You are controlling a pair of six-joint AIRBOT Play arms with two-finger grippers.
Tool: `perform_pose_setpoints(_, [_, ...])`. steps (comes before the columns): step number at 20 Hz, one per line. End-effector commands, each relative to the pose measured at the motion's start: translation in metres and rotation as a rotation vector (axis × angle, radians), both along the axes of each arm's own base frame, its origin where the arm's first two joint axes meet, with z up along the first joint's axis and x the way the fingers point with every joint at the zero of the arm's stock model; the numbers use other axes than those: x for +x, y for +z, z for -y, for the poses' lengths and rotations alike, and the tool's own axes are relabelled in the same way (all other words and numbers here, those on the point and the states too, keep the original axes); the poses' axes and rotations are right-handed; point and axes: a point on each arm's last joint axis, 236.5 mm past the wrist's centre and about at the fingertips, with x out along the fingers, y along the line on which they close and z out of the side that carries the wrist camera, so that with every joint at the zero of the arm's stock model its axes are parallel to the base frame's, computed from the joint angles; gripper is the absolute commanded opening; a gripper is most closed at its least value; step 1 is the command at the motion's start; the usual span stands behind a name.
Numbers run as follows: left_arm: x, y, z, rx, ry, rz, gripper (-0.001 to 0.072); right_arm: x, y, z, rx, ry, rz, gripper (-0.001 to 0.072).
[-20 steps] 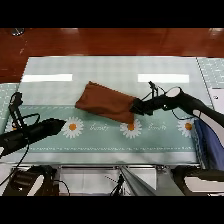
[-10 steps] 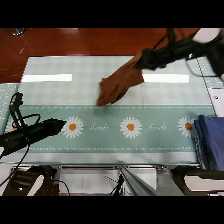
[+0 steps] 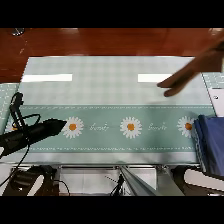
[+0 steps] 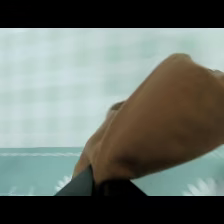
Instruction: Fold the shirts.
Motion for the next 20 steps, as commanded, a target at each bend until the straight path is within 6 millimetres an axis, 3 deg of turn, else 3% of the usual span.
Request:
perform_pose_setpoints(1, [0.0,0.0,0.001,-0.003,0.0,-0.001,0.0018,-0.069,-0.005,0.078,-0.077,-0.285,-0.127,0.0022])
perform_pose_setpoints(3, [0.0,0.0,0.001,-0.003,0.0,-0.001,0.0018,-0.111,-0.015,0.107,-0.118,-0.43,-0.182,0.0022])
perform_pose_setpoints(6, [0.0,0.0,0.001,-0.003,-0.001,0.0,0.0018,-0.189,-0.03,0.14,-0.2,-0.664,-0.28,0.0023])
perform_pose_setpoints(8, [0.0,0.0,0.001,-0.003,0.0,-0.001,0.0018,-0.253,-0.042,0.156,-0.296,-0.825,-0.383,0.0023])
perform_pose_setpoints(10, [-0.001,0.0,0.001,-0.004,-0.002,-0.003,0.0018,-0.312,-0.059,0.154,-0.313,-1.028,-0.48,0.0062])
perform_pose_setpoints(12, [-0.004,-0.002,0.001,-0.001,-0.009,-0.015,0.0018,-0.346,-0.082,0.143,-0.297,-1.142,-0.558,0.0553])
perform_pose_setpoints(13, [-0.005,-0.003,0.002,0.001,-0.014,-0.022,0.0018,-0.349,-0.09,0.141,-0.292,-1.16,-0.565,0.0631])
perform_pose_setpoints(14, [-0.007,-0.004,0.002,0.025,-0.048,-0.008,0.0019,-0.344,-0.094,0.144,-0.293,-1.147,-0.547,0.063])
perform_pose_setpoints(16, [-0.005,-0.004,0.002,0.065,-0.096,0.032,0.0018,-0.315,-0.093,0.157,-0.282,-1.098,-0.435,0.0628])
perform_pose_setpoints(17, [0.001,-0.002,0.001,0.078,-0.105,0.053,0.0018,-0.289,-0.092,0.16,-0.253,-1.045,-0.346,0.0607])
perform_pose_setpoints(18, [0.013,0.004,0.0,0.093,-0.107,0.083,0.0018,-0.255,-0.088,0.158,-0.189,-0.974,-0.235,0.0526])
perform_pose_setpoints(19, [0.029,0.013,0.0,0.103,-0.104,0.109,0.0018,-0.208,-0.078,0.146,-0.081,-0.873,-0.083,0.0237])
perform_pose_setpoints(20, [0.048,0.027,0.002,0.116,-0.117,0.124,0.0018,-0.161,-0.058,0.13,0.039,-0.756,0.088,0.0023])
